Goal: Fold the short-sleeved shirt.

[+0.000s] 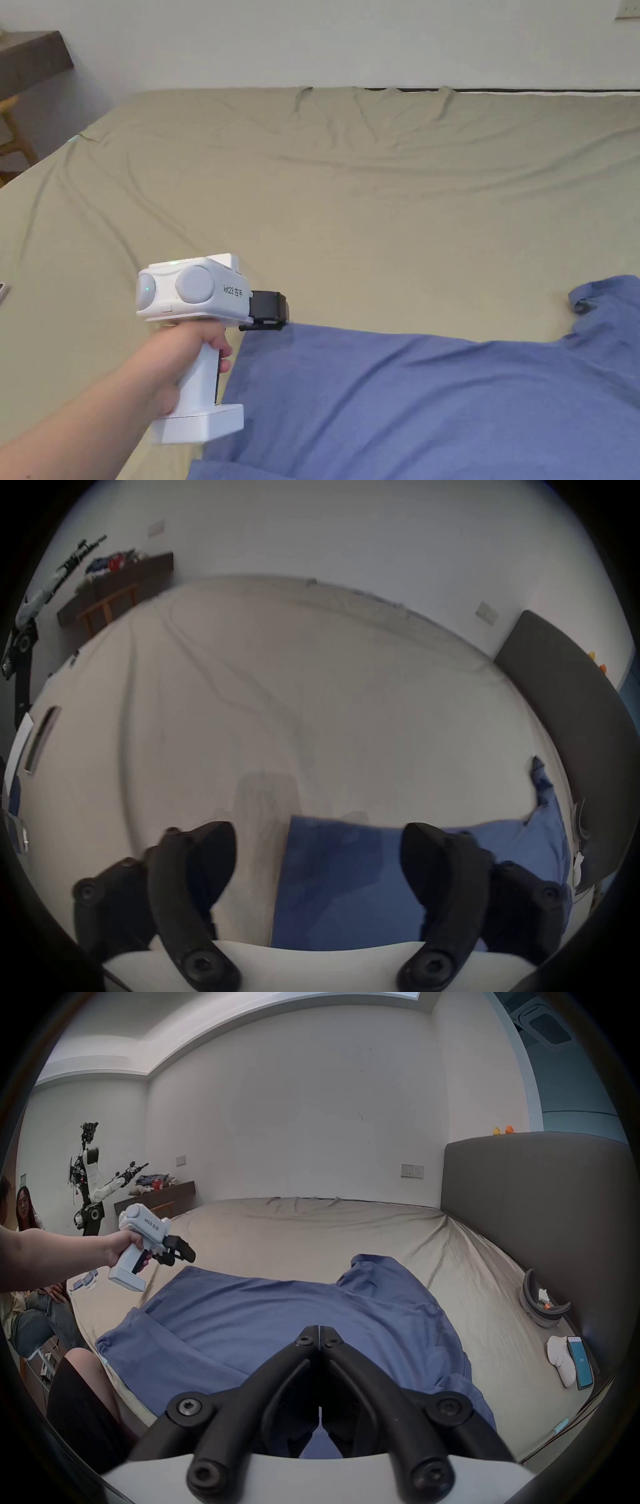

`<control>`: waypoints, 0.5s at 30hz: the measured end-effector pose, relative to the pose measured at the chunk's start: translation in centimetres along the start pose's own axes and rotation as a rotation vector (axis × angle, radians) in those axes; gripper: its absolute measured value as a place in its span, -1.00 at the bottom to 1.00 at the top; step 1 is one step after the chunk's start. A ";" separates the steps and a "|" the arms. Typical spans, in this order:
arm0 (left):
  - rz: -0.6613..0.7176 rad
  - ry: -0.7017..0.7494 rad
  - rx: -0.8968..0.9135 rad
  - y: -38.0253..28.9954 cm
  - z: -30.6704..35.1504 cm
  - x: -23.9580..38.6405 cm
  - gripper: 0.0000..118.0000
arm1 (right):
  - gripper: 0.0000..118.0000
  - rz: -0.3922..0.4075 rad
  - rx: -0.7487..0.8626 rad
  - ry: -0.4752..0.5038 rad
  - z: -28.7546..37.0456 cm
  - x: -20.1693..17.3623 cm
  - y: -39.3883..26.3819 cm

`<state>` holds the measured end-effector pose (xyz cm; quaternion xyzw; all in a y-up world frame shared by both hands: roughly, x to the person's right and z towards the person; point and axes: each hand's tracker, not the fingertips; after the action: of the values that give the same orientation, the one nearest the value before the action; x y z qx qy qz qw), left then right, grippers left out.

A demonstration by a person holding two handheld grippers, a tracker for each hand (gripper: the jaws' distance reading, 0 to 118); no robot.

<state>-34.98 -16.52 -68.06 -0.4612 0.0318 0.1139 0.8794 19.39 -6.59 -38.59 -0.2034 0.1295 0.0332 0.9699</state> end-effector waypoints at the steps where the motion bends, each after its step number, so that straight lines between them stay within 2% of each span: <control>1: -0.017 0.002 -0.033 -0.5 -1.1 0.0 0.32 | -1.00 0.004 -0.007 -0.006 0.0 0.2 -0.1; 2: -0.030 0.027 -0.055 -1.0 -1.8 0.2 0.19 | -1.00 0.014 -0.012 -0.021 0.1 0.3 -0.2; 3: -0.063 0.076 -0.034 -1.5 -2.1 0.5 0.20 | -1.00 0.025 -0.016 -0.036 0.2 0.5 -0.2; 4: -0.132 0.044 0.067 -1.8 -1.2 1.2 0.10 | -1.00 0.029 -0.019 -0.042 0.4 0.8 -0.3; 5: -0.157 0.056 0.060 -1.7 -1.0 1.5 -0.26 | -1.00 0.027 -0.020 -0.047 0.5 1.1 -0.3; 6: -0.154 0.034 0.043 -1.7 -0.8 1.9 -0.94 | -1.00 0.020 -0.022 -0.051 0.6 1.5 -0.3; 7: -0.143 -0.008 0.043 -1.8 -0.5 2.0 -1.00 | -1.00 0.010 -0.024 -0.053 0.7 1.8 -0.3; 8: -0.124 0.013 0.044 -1.8 0.0 2.7 -1.00 | -1.00 0.002 -0.026 -0.054 0.6 1.8 -0.2; 11: -0.236 0.002 0.070 -2.5 2.1 4.0 -1.00 | -1.00 -0.003 -0.043 -0.060 -0.2 2.3 0.7; 13: -0.222 0.005 0.118 -2.5 3.9 4.2 -1.00 | -1.00 -0.020 -0.055 -0.041 -0.8 3.2 1.4; 14: -0.193 -0.024 0.141 -2.3 4.9 3.9 -1.00 | -1.00 -0.004 -0.074 -0.046 -1.5 3.8 2.2; 15: -0.160 -0.058 0.156 -2.2 5.8 3.7 -1.00 | -1.00 0.057 -0.052 -0.080 -2.5 4.7 3.1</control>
<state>-31.12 -12.33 -63.57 -0.3890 -0.0218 0.0537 0.9194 22.94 -4.67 -43.23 -0.2235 0.0957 0.0724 0.9673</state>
